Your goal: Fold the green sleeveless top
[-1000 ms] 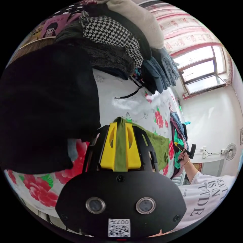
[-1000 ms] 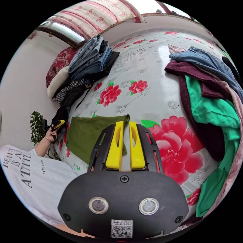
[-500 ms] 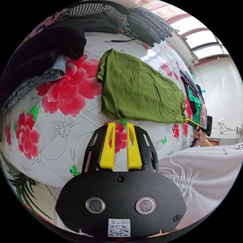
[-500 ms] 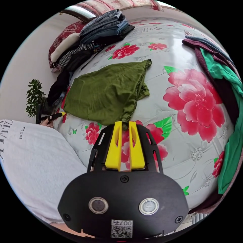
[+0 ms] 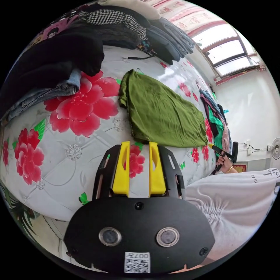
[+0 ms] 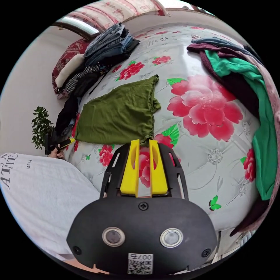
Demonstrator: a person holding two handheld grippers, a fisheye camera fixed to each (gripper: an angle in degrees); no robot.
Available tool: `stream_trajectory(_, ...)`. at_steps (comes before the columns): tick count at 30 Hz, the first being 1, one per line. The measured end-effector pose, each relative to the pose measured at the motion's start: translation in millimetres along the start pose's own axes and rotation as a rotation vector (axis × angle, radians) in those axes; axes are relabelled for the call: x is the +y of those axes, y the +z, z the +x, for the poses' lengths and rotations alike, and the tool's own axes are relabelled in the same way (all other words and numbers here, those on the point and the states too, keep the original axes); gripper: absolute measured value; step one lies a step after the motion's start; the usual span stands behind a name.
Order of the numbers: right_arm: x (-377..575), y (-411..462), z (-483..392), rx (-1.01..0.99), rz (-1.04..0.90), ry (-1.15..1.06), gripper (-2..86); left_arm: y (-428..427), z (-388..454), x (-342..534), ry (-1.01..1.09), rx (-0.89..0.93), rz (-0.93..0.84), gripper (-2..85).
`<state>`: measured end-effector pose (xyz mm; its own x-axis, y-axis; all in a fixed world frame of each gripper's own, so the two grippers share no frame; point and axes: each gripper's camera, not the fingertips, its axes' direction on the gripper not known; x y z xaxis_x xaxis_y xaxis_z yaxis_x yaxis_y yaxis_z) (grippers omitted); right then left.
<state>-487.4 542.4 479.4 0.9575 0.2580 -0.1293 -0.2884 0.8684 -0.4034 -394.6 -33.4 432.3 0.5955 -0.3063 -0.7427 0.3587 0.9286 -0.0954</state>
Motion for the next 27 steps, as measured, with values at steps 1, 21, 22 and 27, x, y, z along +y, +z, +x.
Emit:
stream_trajectory(1,10,-7,8,-0.026,0.038,0.046,4.2,1,1,0,0.002,-0.003,0.003,10.0)
stream_trajectory(21,89,0,108,-0.447,0.284,0.639,3.4,3,-10,0,-0.022,-0.065,-0.01,-0.2)
stream_trajectory(22,92,0,112,-0.468,0.304,0.669,2.4,1,-13,-1,-0.026,-0.06,-0.012,-0.4)
stream_trajectory(27,103,-5,119,-0.476,0.351,0.729,0.2,-32,-46,11,-0.07,-0.099,0.024,-0.7)
